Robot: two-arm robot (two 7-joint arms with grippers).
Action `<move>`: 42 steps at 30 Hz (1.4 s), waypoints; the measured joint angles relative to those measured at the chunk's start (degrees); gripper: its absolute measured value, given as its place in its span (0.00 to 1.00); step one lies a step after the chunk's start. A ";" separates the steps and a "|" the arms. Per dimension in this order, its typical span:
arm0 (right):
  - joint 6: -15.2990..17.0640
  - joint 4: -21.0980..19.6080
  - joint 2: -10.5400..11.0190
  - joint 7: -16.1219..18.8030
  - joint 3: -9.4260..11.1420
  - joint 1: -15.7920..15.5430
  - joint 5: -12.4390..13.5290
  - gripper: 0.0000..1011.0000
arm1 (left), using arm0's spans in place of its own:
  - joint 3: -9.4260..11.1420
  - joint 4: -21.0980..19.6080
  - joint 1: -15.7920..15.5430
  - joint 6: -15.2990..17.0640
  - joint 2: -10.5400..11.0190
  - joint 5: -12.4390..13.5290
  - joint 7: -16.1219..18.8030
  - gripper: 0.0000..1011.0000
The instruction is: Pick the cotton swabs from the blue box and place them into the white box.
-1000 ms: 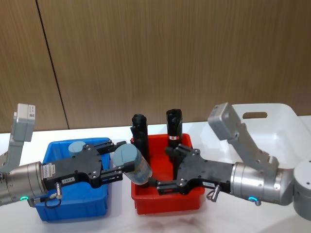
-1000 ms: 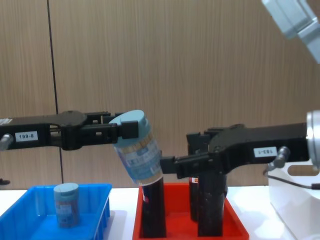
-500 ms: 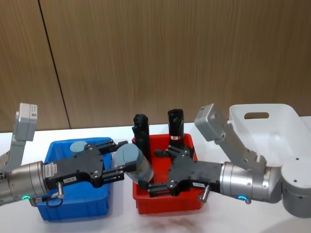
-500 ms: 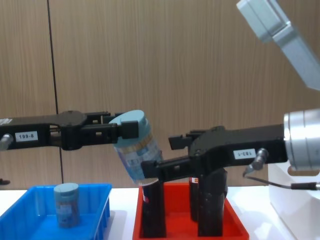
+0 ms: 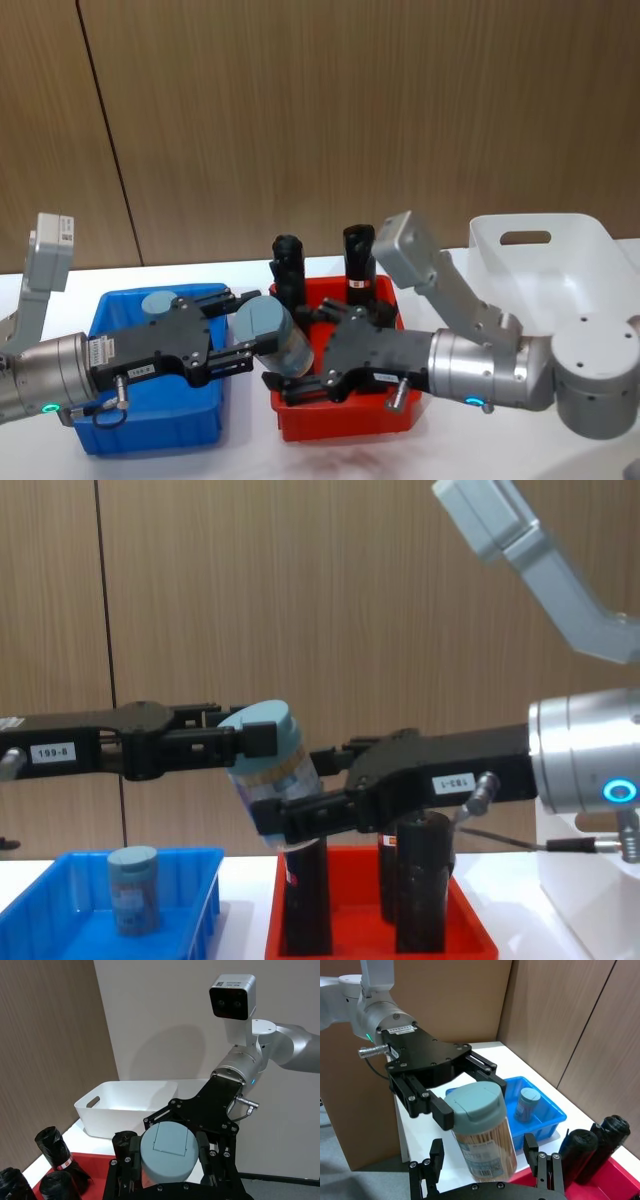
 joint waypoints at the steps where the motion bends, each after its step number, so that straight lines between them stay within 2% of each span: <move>1: -0.01 0.18 -0.19 0.06 -0.20 0.19 -0.06 0.99 | 0.00 0.00 0.00 0.00 0.00 0.00 0.00 0.67; 13: -0.01 1.40 -1.38 0.32 -1.44 1.41 -0.72 0.97 | 0.00 0.00 0.00 0.00 0.00 0.00 0.00 0.67; 16: -0.01 1.72 -1.57 0.30 -1.66 1.70 -0.96 0.91 | 0.00 0.00 0.00 0.00 0.00 0.00 0.00 0.67; 18: -0.01 1.89 -1.70 0.17 -1.82 1.89 -1.01 0.83 | 0.00 0.00 0.00 0.00 0.00 0.00 0.00 0.67; 21: -0.01 2.09 -1.84 -0.03 -1.98 2.13 -1.10 0.79 | 0.00 0.00 0.00 0.00 0.00 0.00 0.00 0.67; 23: -0.01 2.16 -1.88 -0.13 -2.05 2.21 -1.16 0.74 | 0.00 0.00 0.00 0.00 0.00 0.00 -0.01 0.67; 24: -0.01 2.20 -1.91 -0.25 -2.10 2.28 -1.20 0.68 | 0.00 0.00 0.00 0.00 0.00 0.00 -0.01 0.67; 27: -0.01 2.21 -1.93 -0.41 -2.25 2.39 -1.23 0.62 | 0.00 0.00 0.00 -0.01 0.00 -0.01 0.01 0.67; 39: 0.13 1.60 -1.49 -1.13 -2.37 2.48 -0.88 0.62 | 0.00 0.00 0.00 -0.01 0.00 0.00 0.01 0.99; 42: 0.13 1.21 -1.14 -1.39 -2.29 2.36 -0.47 0.62 | 0.00 0.00 0.00 0.00 0.00 0.00 0.01 0.99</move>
